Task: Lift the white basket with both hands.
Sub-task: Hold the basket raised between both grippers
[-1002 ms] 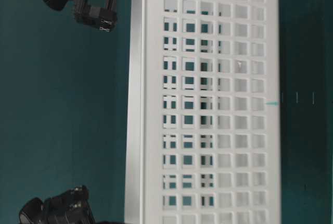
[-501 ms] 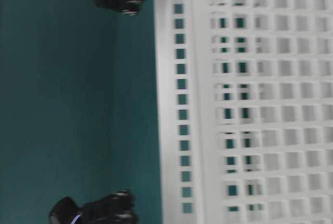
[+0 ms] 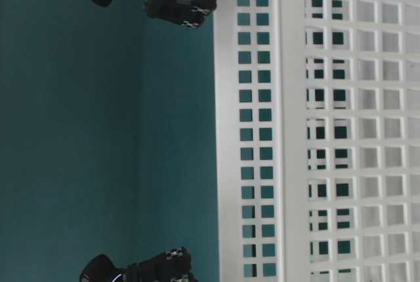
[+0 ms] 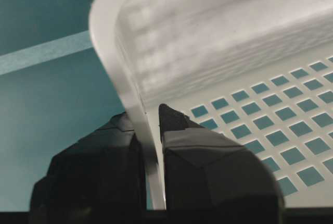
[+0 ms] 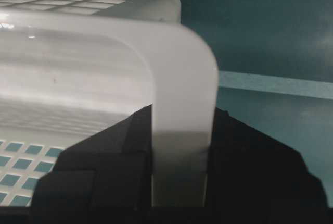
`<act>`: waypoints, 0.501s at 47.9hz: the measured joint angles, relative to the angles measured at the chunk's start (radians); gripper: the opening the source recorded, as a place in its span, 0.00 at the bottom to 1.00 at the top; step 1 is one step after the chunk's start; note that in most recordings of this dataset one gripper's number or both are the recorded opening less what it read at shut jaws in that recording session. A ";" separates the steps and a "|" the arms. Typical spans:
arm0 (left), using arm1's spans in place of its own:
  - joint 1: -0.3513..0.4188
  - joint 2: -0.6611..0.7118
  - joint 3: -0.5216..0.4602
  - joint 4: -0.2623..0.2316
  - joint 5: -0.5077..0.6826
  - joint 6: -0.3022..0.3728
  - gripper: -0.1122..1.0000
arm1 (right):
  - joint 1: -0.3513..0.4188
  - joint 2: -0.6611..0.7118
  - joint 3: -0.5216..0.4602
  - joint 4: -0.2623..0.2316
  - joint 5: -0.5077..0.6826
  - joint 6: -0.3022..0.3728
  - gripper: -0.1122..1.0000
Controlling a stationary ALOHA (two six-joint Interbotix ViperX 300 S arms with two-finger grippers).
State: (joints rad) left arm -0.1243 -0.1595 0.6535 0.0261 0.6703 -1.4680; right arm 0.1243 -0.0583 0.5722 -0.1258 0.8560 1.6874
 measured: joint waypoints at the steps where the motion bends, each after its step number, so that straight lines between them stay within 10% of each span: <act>1: 0.000 0.000 0.002 0.000 0.000 0.002 0.10 | 0.000 0.002 0.000 0.000 -0.003 0.000 0.25; 24: 0.008 0.028 0.012 0.000 -0.038 0.000 0.10 | -0.002 0.026 0.009 0.000 -0.026 0.000 0.25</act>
State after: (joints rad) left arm -0.1166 -0.1319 0.6657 0.0261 0.6320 -1.4680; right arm 0.1227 -0.0322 0.5814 -0.1258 0.8299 1.6874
